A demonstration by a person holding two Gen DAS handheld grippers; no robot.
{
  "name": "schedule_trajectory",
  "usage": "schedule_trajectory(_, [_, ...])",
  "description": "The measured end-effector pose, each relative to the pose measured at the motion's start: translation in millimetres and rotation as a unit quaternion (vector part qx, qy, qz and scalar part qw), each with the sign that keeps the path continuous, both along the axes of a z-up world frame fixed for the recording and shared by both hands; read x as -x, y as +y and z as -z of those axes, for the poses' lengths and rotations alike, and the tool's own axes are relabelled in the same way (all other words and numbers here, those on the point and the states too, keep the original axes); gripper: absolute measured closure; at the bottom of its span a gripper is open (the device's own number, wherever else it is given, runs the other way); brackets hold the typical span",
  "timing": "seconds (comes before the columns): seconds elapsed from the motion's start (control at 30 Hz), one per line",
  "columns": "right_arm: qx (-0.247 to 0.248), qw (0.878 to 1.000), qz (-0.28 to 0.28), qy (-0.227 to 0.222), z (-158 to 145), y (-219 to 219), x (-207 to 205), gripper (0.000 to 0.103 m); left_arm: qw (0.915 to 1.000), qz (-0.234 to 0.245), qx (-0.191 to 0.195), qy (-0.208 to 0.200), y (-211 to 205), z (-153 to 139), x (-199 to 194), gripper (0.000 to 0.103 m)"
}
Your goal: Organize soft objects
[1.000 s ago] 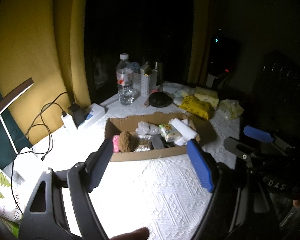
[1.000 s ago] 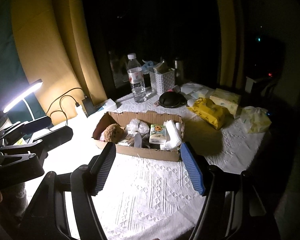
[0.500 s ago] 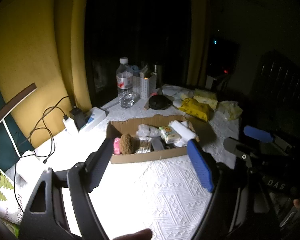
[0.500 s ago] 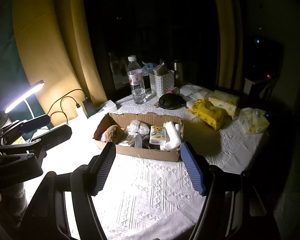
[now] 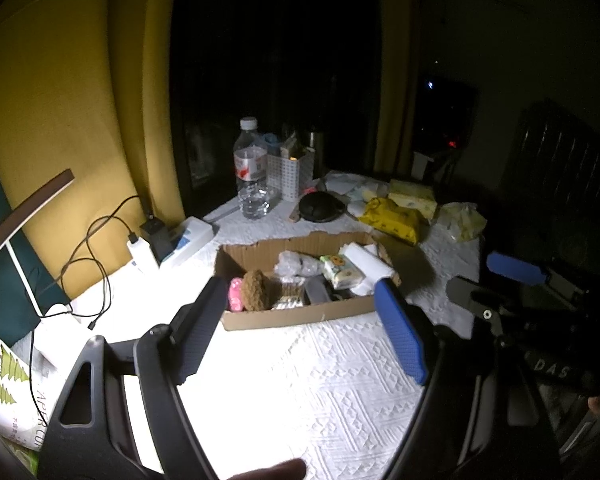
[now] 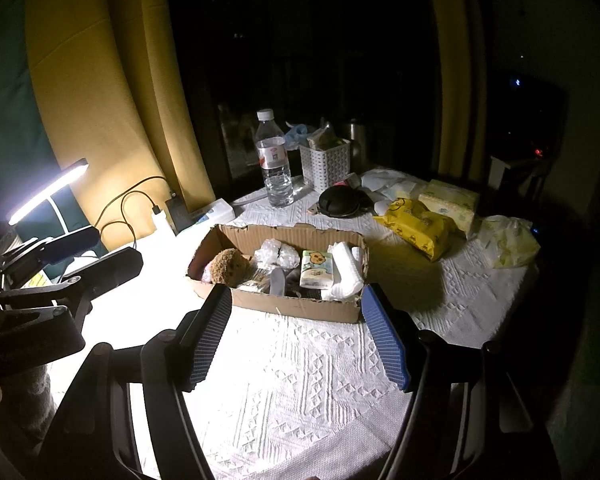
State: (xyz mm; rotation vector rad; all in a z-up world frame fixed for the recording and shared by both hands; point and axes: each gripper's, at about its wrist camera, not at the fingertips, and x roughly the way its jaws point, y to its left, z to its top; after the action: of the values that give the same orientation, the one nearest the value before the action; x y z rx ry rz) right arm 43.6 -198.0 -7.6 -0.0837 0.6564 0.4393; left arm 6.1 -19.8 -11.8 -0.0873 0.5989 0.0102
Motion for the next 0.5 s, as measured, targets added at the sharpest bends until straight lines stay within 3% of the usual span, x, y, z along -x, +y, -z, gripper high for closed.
schedule_trajectory(0.5, [0.001, 1.000, -0.001, 0.001, 0.4, 1.1, 0.4, 0.032, 1.0000, -0.001, 0.001, 0.001, 0.7, 2.2, -2.1, 0.026])
